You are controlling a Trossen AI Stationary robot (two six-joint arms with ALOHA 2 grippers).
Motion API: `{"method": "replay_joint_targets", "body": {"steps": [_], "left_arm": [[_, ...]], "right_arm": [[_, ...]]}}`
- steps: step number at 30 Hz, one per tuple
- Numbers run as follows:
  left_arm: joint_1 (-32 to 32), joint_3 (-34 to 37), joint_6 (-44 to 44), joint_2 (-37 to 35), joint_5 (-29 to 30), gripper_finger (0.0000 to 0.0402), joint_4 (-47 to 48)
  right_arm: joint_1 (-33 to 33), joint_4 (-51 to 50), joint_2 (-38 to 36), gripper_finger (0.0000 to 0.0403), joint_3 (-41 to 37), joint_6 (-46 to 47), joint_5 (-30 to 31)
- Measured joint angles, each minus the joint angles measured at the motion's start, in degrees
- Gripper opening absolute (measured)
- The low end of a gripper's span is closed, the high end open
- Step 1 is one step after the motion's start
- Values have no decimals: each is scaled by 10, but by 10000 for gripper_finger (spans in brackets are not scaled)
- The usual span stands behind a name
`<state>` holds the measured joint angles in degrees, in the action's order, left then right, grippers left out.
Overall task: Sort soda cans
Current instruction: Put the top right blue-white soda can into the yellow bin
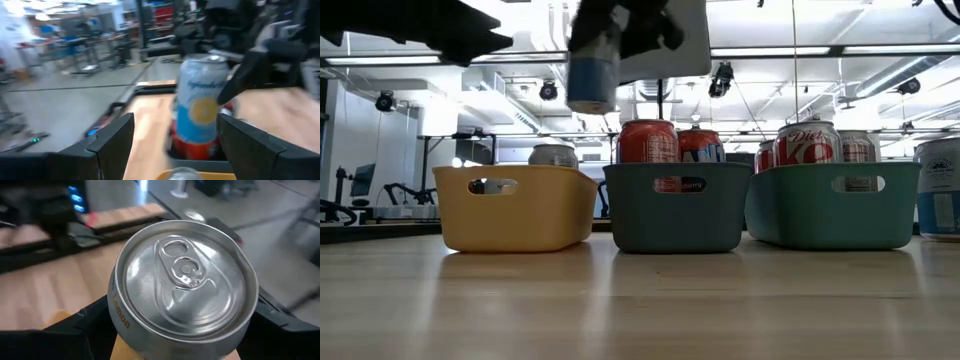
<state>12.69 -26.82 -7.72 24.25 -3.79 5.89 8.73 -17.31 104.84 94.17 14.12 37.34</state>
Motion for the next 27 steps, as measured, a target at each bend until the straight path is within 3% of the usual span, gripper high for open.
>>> {"method": "replay_joint_targets", "body": {"steps": [6,12,18,27], "left_arm": [[0,0,13,21,-149,267,-16],[-3,12,50,32,-242,267,-73],[-8,48,100,51,-243,267,-179],[-9,51,118,113,-237,298,-205]], "right_arm": [[1,70,-3,300,0,-46,-70],[3,109,-6,302,3,-82,-177],[3,120,15,299,3,-89,-190],[3,120,22,300,12,-100,-212]]}}
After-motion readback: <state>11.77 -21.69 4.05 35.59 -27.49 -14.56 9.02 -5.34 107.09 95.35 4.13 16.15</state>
